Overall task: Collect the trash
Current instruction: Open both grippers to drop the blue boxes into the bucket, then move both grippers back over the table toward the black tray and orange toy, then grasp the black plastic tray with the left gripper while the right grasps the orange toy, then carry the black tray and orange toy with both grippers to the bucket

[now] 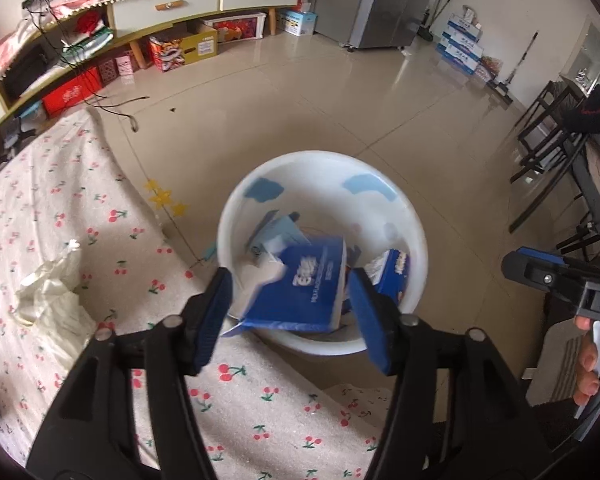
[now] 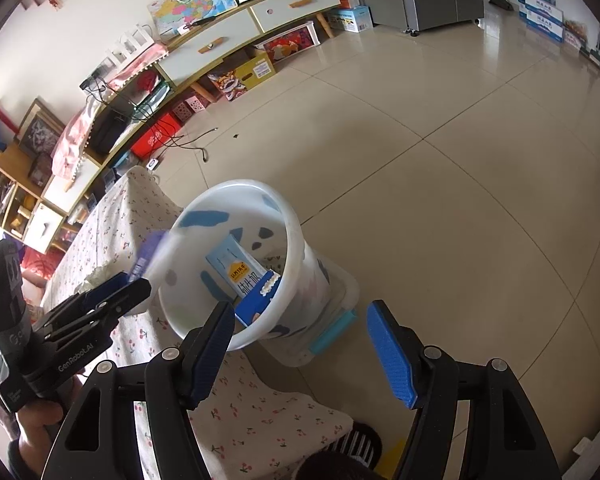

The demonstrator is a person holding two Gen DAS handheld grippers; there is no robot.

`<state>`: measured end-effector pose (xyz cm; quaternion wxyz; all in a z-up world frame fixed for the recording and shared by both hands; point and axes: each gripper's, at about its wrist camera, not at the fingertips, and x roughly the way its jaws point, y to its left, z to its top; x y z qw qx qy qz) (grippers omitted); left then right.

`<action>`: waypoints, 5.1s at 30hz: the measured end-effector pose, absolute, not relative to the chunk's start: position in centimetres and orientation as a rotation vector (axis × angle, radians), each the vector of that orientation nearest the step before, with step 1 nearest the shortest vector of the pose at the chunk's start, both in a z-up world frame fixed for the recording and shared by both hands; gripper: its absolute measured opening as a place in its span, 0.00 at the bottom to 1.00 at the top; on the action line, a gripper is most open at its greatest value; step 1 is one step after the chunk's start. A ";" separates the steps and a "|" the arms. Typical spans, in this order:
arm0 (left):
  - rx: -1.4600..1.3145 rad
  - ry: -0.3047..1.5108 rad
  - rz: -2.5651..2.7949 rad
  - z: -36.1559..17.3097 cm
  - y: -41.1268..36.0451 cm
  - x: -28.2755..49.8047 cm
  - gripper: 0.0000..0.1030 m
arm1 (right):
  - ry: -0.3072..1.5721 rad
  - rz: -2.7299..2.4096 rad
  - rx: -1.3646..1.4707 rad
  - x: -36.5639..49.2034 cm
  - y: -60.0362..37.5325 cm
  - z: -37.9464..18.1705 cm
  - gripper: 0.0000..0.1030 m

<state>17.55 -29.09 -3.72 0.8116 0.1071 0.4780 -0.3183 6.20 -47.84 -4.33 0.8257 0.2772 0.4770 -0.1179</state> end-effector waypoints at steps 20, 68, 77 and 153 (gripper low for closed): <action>0.213 1.008 -0.485 -0.5 -17.7 15.4 0.85 | 1.016 -0.167 0.495 6.7 -42.4 -2.9 0.73; -0.080 1.236 -0.143 -7.2 10.8 9.7 0.73 | 1.177 0.139 0.086 14.1 -17.5 -4.0 0.78; -0.123 1.203 -0.139 -6.8 11.8 9.4 0.56 | 1.206 0.168 0.065 15.3 -15.3 -4.8 0.78; -0.224 1.039 -0.128 -2.8 10.8 9.9 0.56 | 1.155 0.201 -0.082 16.4 -11.2 -5.8 0.16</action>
